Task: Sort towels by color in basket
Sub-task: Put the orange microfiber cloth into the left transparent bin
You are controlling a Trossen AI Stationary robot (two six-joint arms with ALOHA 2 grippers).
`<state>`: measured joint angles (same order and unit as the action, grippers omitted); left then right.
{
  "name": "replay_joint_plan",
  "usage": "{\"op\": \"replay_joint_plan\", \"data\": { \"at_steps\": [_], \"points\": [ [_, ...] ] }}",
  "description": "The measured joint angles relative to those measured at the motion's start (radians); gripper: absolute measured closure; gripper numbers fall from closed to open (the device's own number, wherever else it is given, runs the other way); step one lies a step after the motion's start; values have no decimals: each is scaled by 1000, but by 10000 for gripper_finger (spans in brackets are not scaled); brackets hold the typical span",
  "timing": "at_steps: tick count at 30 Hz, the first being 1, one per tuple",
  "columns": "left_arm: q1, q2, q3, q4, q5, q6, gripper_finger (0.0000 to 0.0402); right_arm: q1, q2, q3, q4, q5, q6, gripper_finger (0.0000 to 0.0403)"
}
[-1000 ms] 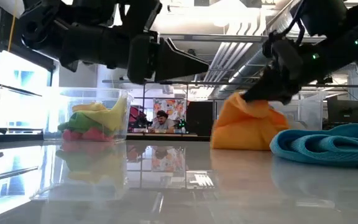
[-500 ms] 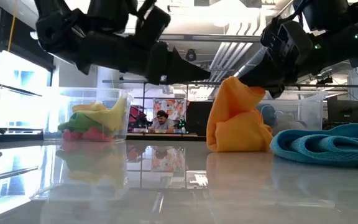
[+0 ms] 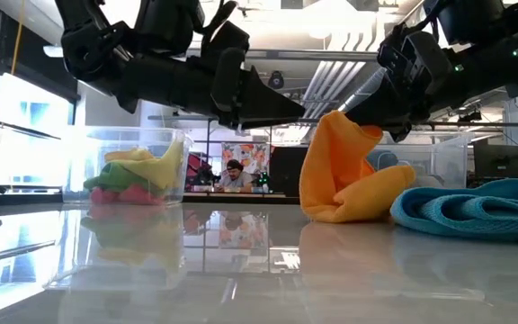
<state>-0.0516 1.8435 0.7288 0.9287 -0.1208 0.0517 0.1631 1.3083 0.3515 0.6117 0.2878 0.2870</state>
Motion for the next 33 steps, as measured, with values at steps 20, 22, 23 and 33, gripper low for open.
{"op": "replay_joint_plan", "data": {
  "at_steps": [20,22,23,33],
  "points": [
    [15,85,49,71,59,-48,171,0,4,0,-8,54,-8,397],
    [12,118,89,72,45,-42,173,-2,4,0,-5,54,-8,397],
    [10,139,112,70,26,-41,173,-2,4,0,-5,54,-8,397],
    [-4,261,197,-1,-160,-32,175,-2,4,0,-2,54,0,396]
  ]
}}
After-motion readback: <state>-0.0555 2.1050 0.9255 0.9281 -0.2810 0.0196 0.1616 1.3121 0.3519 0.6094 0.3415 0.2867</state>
